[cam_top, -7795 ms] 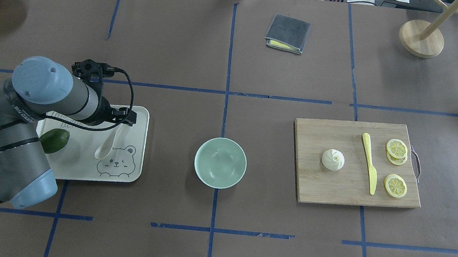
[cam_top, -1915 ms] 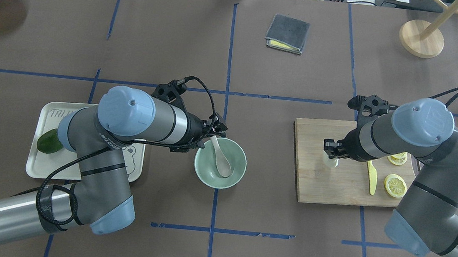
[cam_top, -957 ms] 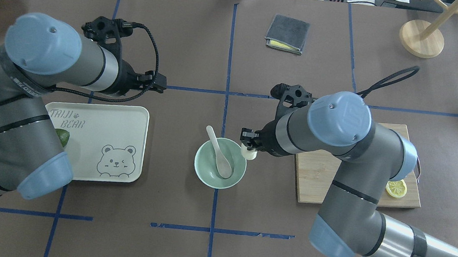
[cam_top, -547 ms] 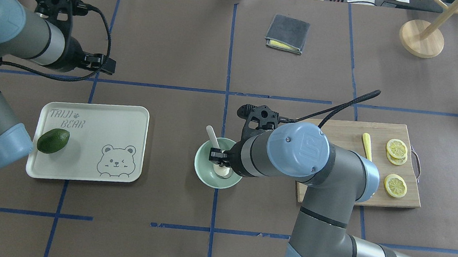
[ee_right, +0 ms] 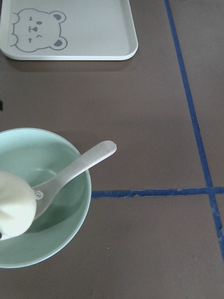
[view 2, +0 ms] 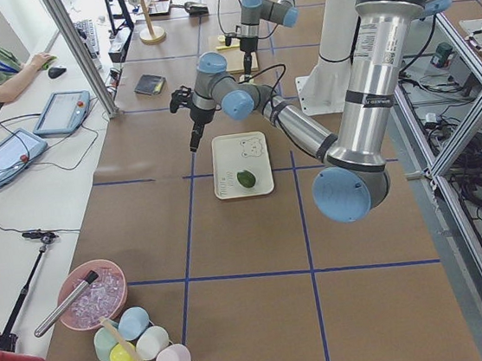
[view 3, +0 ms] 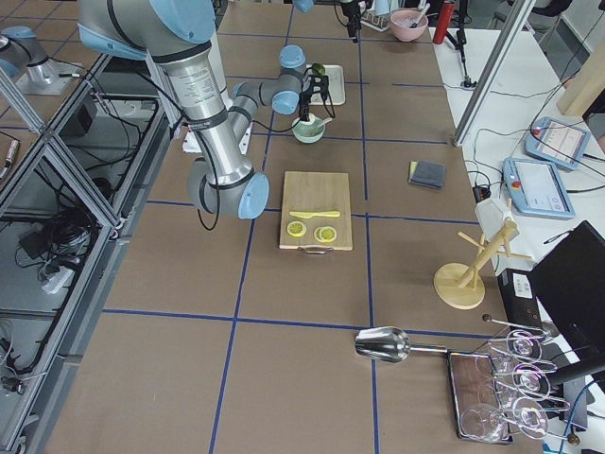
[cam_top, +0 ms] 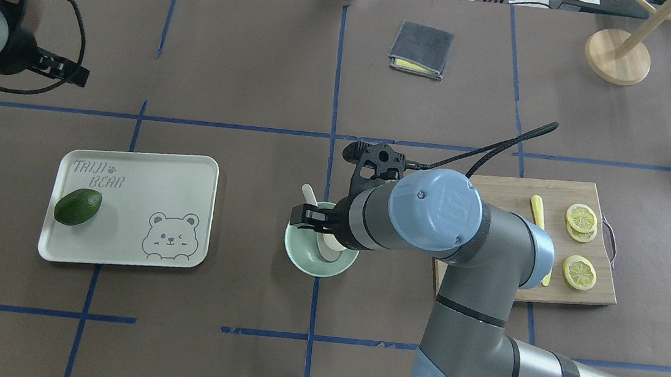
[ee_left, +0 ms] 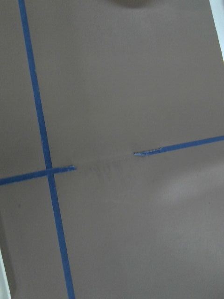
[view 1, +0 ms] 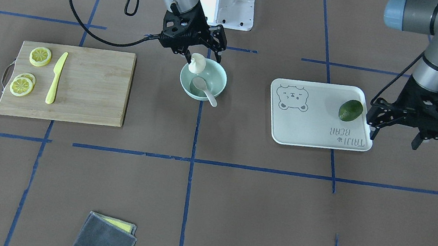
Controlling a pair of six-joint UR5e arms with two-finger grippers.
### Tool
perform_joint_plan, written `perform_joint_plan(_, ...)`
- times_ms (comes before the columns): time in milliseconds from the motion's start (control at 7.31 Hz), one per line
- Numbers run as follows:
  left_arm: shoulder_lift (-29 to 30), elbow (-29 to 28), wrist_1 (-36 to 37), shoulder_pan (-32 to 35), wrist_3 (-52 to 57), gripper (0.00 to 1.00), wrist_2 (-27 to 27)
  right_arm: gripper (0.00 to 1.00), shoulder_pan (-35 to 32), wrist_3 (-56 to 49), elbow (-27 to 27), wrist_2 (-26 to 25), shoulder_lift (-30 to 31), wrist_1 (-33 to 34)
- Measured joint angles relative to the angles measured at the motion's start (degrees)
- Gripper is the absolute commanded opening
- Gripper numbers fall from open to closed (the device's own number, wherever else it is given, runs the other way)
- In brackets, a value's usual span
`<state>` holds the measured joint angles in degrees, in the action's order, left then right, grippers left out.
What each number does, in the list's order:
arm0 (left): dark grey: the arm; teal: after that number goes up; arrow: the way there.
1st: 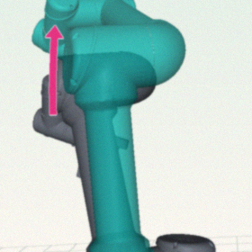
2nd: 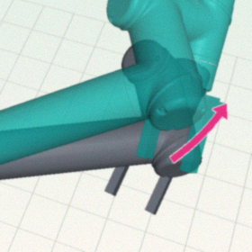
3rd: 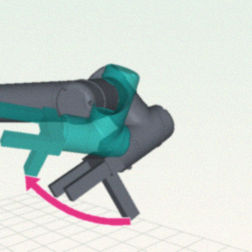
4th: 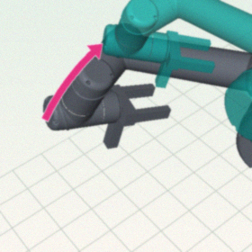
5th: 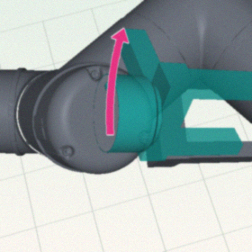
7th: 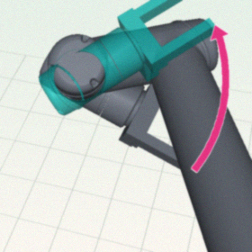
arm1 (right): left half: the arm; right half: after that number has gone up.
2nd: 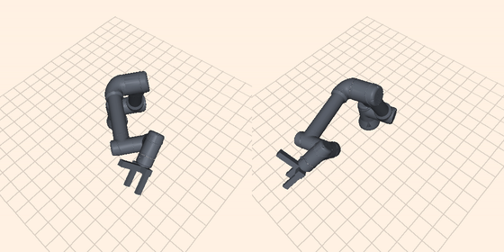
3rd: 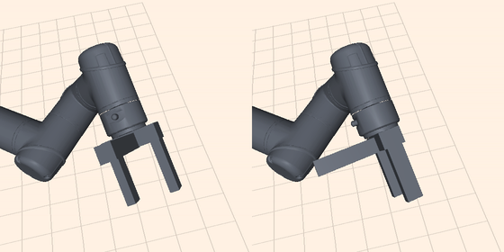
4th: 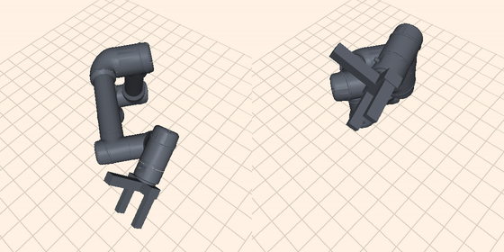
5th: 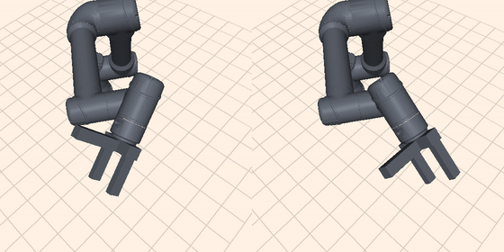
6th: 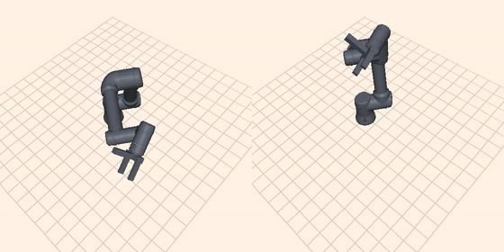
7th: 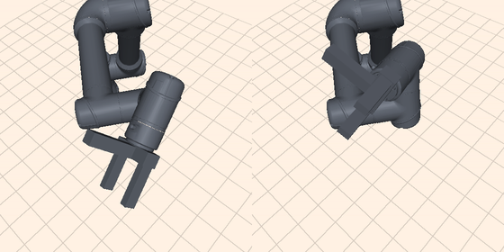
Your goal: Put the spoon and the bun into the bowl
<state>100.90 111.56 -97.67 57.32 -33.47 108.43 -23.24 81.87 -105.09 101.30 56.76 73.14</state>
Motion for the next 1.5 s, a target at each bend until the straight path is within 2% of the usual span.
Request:
perform_joint_plan(274, -3.2, -1.8, -0.1, 8.2, 13.1, 1.0, 4.9, 1.0, -0.6, 0.0, 0.0, 0.0, -0.1, 0.1)
perform_joint_plan(547, -4.1, -6.4, -0.4, 15.1, 24.1, 1.0, 7.8, 1.0, -0.9, 0.1, -0.2, 0.2, -0.2, 0.2)
perform_joint_plan(821, -4.5, -11.9, -0.1, 21.4, 32.9, 1.0, 9.2, 1.0, -4.7, -1.5, -2.6, 4.3, 1.0, 4.7)
perform_joint_plan(1094, -6.2, -14.6, 0.3, 25.3, 35.9, 1.0, 14.1, 1.0, -12.3, -9.8, -6.8, 11.0, 4.4, 12.9)
perform_joint_plan(1504, -7.7, -15.5, 7.8, 28.3, 36.3, 1.0, 21.1, 1.0, -23.9, -32.2, -10.1, 17.0, 13.6, 20.3)
